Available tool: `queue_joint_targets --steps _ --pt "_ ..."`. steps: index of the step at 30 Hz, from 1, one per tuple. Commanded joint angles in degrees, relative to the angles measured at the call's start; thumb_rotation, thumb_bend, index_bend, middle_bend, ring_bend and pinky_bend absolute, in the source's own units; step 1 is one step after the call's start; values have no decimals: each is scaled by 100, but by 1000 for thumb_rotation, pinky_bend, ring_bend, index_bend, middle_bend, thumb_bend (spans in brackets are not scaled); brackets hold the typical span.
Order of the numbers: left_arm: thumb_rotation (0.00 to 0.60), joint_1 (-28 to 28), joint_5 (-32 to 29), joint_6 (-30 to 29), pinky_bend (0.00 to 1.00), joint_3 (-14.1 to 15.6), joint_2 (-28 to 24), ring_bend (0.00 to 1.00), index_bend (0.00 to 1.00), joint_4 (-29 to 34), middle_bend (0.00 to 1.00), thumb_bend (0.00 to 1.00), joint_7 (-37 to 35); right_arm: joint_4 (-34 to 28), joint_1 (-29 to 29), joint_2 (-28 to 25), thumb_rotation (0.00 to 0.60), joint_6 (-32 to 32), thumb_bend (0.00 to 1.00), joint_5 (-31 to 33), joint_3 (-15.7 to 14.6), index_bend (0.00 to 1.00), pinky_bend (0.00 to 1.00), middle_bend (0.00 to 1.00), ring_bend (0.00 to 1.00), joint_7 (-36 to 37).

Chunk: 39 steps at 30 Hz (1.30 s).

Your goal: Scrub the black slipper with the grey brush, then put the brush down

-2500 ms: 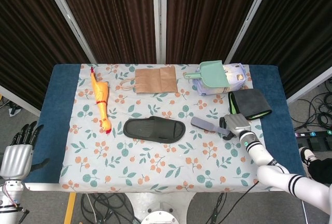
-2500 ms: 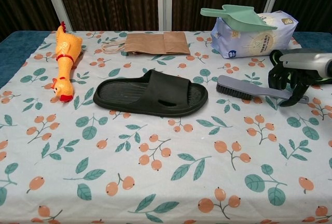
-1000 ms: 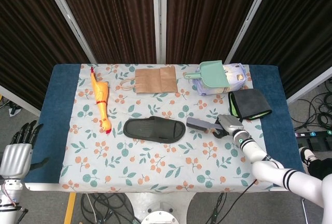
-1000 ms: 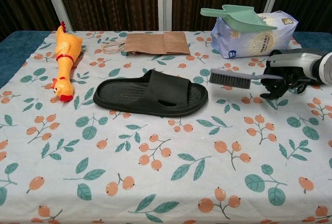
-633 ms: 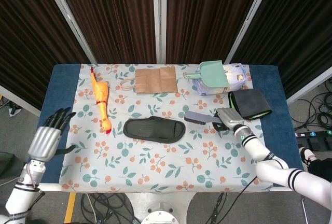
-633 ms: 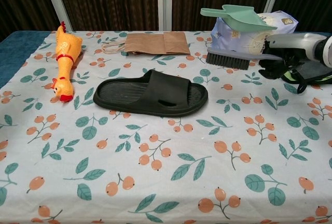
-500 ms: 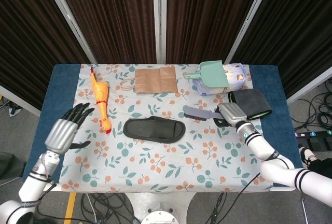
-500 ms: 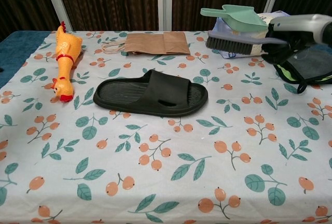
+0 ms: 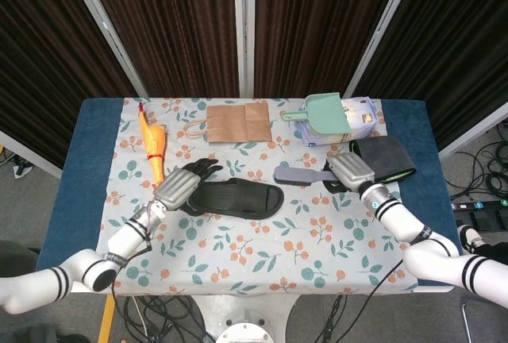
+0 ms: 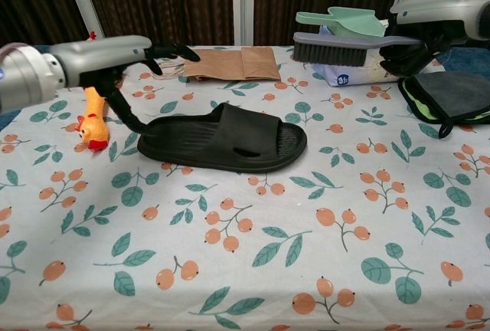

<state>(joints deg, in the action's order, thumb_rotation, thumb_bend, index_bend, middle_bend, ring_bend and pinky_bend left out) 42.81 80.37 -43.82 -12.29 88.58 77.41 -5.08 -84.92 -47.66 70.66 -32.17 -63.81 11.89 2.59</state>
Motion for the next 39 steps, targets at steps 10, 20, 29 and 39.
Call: queue_joint_targets --steps 10,20,29,39 --pt "600 635 -437 665 187 102 947 48 137 -1162 146 30 -291 156 -328 521 600 -279 515 397 -195 1000 1000 986 1000 -764" --pt "600 826 -558 801 190 208 1385 110 222 -1866 229 30 -247 394 -452 1039 600 -484 521 491 -357 1000 1000 986 1000 -1134" --pt "600 853 -494 657 214 235 1466 196 343 -1957 337 29 -421 1074 -549 1952 600 -842 521 201 -434 1000 1000 986 1000 -1441" --pt "600 871 -486 678 225 270 1384 220 343 -1916 370 29 -645 1832 -599 2561 600 -989 525 86 -566 1000 1000 986 1000 -1954"
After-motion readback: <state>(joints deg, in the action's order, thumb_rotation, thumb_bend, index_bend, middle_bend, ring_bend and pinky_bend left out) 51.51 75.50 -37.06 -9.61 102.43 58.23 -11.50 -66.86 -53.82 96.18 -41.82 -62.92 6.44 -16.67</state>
